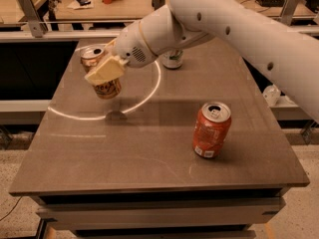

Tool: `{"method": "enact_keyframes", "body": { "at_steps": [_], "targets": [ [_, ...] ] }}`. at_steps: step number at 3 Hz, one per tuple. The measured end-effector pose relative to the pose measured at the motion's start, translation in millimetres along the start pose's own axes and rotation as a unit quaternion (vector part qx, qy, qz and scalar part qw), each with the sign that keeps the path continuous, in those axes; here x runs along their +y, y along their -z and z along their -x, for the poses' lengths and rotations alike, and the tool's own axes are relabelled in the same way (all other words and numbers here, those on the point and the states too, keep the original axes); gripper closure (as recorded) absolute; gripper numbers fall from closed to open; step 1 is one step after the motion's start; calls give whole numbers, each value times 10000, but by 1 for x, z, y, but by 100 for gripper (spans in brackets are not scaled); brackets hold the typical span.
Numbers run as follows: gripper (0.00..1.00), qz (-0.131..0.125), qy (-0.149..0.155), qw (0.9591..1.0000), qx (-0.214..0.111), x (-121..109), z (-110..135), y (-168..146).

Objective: Pick orange can

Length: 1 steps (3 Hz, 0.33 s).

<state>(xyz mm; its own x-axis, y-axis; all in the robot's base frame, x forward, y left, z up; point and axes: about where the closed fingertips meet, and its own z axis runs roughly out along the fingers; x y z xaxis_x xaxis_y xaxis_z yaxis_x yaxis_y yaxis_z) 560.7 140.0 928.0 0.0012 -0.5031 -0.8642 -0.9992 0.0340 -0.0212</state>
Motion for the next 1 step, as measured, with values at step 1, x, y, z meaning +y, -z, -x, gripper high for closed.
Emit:
{"method": "enact_keyframes", "body": {
  "at_steps": [1],
  "targets": [
    [100, -53, -50, 10000, 12, -4, 0, 5]
  ]
}}
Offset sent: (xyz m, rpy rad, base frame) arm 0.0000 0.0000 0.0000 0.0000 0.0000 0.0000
